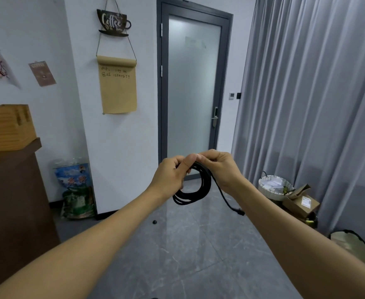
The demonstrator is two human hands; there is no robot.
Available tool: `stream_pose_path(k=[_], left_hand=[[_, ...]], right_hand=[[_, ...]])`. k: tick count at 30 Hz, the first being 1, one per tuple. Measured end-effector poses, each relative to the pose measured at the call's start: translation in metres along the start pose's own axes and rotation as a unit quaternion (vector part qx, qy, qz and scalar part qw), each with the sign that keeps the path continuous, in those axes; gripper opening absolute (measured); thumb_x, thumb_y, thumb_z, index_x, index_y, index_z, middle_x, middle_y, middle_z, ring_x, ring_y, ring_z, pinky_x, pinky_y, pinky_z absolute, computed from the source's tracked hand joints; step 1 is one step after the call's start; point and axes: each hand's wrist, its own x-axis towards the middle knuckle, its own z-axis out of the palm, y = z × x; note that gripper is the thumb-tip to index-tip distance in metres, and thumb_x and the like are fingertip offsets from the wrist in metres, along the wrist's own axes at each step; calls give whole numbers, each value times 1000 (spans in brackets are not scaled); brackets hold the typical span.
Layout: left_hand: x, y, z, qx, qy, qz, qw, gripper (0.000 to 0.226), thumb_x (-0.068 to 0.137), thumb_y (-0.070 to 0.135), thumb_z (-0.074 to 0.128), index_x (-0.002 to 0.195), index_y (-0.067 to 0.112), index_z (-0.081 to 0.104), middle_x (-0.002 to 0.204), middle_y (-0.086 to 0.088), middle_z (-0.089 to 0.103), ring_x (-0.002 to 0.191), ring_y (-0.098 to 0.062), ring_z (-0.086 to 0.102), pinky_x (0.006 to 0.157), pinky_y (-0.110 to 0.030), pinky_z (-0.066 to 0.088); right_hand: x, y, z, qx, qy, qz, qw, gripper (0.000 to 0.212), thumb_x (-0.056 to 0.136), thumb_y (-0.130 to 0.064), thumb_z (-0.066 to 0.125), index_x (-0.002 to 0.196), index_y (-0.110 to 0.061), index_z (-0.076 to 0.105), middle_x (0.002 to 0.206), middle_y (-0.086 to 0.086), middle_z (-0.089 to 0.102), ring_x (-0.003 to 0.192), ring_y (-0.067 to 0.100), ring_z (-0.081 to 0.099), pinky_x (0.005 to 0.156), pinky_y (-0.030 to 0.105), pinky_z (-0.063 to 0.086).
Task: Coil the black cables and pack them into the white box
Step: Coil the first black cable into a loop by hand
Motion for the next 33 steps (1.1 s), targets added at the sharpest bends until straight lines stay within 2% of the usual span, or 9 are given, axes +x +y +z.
stream_pose_path(k=[3,6,10,14,18,24,28,31,33], left_hand=[[2,-1,0,15,32,-5,999,57,86,55,44,73,1,57,39,14,36,38,-5,29,44,-23,30],[4,-3,0,34,58,-4,998,52,89,54,44,57,13,46,38,13,32,40,-8,28,49,-27,29],[8,-2,1,57,109,-17,992,52,93,50,44,51,18,44,45,10,37,48,-12,35,57,-31,34],[11,-2,0,89,125,-19,988,55,94,51,43,53,14,42,53,1,40,53,-17,36,60,-37,38],[13,0,2,134,128,-4,983,55,94,49,42,54,12,41,55,-2,42,52,-18,39,59,-36,40],[15,1,4,192,126,29,973,59,96,47,38,71,-3,59,63,-11,53,59,-19,45,59,-32,39],[17,-2,8,224,128,24,966,54,97,48,36,61,10,52,56,-1,45,54,-14,40,53,-27,32],[18,-2,9,245,136,19,960,52,97,49,35,58,14,44,55,0,45,53,-15,41,51,-28,31],[19,-2,9,263,139,21,954,53,97,49,35,60,11,44,55,-1,44,54,-17,41,50,-29,30]], right_hand=[[-1,-6,2,-67,-28,19,997,17,90,-6,57,82,-6,71,66,-3,67,60,-1,62,65,15,52],[1,-10,1,-112,-59,66,990,25,96,-16,49,93,-2,70,77,8,69,72,11,65,78,27,54],[-5,-13,0,-38,-98,128,986,33,96,-32,48,96,-5,69,91,14,71,86,21,68,86,30,55],[-7,-10,2,-42,-94,125,987,19,86,-12,65,96,4,66,78,11,67,76,22,66,75,24,57],[-8,-13,7,20,-84,169,982,7,88,-7,61,88,-1,64,68,6,63,64,16,62,62,19,53],[-12,-17,5,182,-124,242,945,19,89,-4,50,75,-7,62,52,-1,47,51,13,51,81,32,44],[-11,-20,3,26,-144,181,973,16,84,9,51,78,-5,50,52,2,52,70,24,64,88,38,51],[-10,-19,2,-125,-110,129,978,9,87,2,50,86,-5,56,75,9,66,86,27,69,89,40,55],[-8,-17,0,-258,-85,82,959,9,88,-5,52,92,-7,60,87,11,69,85,28,68,82,38,56]])
